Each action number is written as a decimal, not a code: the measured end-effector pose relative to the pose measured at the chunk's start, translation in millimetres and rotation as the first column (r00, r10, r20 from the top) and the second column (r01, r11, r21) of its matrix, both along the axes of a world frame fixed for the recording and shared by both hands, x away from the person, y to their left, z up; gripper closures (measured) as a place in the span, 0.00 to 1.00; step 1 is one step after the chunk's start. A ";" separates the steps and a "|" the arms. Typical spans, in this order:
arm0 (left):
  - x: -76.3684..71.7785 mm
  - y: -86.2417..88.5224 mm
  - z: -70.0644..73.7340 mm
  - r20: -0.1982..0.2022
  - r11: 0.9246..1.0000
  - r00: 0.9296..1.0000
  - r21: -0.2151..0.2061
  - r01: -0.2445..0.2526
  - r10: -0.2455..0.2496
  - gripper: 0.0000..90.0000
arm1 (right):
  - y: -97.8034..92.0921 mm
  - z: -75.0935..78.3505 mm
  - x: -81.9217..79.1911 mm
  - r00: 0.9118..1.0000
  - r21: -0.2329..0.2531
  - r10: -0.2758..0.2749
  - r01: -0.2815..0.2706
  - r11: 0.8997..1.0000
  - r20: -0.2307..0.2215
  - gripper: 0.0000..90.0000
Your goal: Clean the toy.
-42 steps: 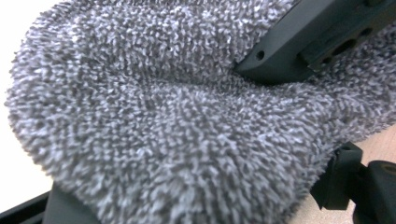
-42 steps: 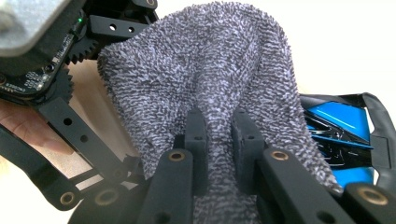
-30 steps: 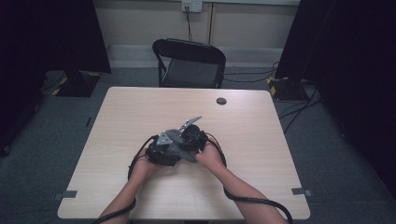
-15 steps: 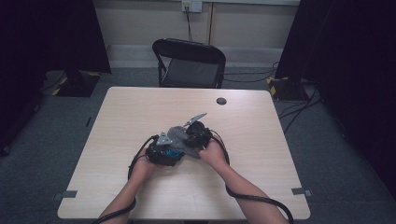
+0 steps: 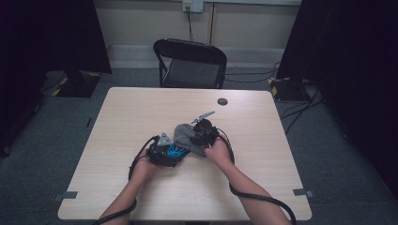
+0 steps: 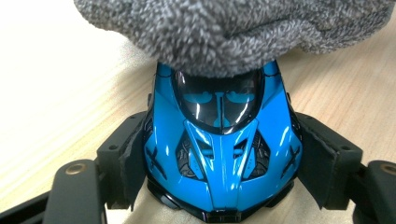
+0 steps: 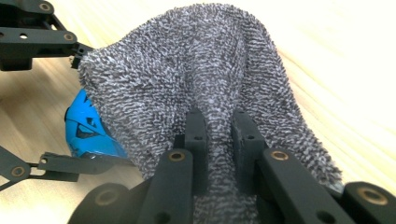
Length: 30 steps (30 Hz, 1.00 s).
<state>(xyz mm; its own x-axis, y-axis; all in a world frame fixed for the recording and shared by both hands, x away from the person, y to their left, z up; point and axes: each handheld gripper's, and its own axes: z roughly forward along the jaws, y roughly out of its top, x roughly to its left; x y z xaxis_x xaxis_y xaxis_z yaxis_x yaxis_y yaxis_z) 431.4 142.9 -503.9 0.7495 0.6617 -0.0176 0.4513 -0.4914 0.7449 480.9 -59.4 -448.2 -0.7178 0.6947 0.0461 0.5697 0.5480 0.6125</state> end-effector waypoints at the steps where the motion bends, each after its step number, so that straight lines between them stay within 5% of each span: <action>1: 0.0 0.0 0.0 0.000 1.000 1.000 0.000 0.000 0.000 0.29 | -0.8 0.1 0.4 1.000 -0.001 -0.003 0.003 1.000 0.000 0.89; 30: 0.0 0.0 0.0 0.000 1.000 1.000 0.000 0.000 0.000 0.29 | -21.6 2.3 9.0 0.998 0.004 -0.068 0.068 0.998 0.019 0.89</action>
